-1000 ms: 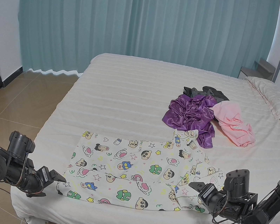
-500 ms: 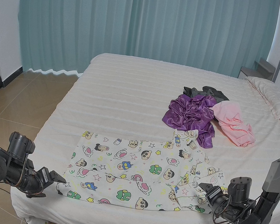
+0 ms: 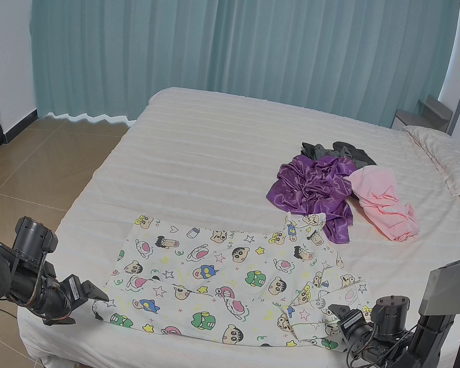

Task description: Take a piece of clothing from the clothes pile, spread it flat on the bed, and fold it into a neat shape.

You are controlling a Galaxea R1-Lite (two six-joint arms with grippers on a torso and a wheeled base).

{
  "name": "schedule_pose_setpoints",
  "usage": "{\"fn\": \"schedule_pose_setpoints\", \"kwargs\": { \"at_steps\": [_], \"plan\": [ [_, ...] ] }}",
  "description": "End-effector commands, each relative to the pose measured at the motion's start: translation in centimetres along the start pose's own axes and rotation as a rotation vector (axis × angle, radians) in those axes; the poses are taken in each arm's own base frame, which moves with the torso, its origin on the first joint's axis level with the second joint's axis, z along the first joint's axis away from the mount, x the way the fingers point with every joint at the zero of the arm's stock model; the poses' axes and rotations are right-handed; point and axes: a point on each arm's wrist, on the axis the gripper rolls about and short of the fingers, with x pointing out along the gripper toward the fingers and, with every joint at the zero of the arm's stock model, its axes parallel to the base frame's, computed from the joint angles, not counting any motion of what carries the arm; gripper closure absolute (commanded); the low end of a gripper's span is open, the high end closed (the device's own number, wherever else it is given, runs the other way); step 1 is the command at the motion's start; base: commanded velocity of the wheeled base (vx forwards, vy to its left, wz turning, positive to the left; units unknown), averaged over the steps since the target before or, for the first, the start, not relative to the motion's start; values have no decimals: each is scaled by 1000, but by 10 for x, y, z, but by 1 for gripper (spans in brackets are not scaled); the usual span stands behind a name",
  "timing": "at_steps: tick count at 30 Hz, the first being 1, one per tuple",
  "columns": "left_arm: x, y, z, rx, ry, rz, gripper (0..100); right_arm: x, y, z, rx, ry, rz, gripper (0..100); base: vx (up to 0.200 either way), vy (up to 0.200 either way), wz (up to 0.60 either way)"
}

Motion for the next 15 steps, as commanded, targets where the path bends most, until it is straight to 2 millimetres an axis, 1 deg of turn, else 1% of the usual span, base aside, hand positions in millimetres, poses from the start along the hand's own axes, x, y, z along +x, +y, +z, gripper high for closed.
{"fn": "schedule_pose_setpoints", "kwargs": {
  "at_steps": [1,7,14,15],
  "plan": [
    [0,0,0,-1,1,1,0,4,-5,0,3,-4,-11,100,0,0,0],
    [0,0,1,-1,-4,-1,0,6,-11,-4,-3,8,-38,100,0,0,0],
    [0,0,1,-4,-4,1,0,-3,-8,-4,-14,-23,-37,100,0,0,0],
    [0,0,2,-4,-6,-1,0,-7,-7,-4,-21,-28,-39,100,0,0,0]
  ]
}}
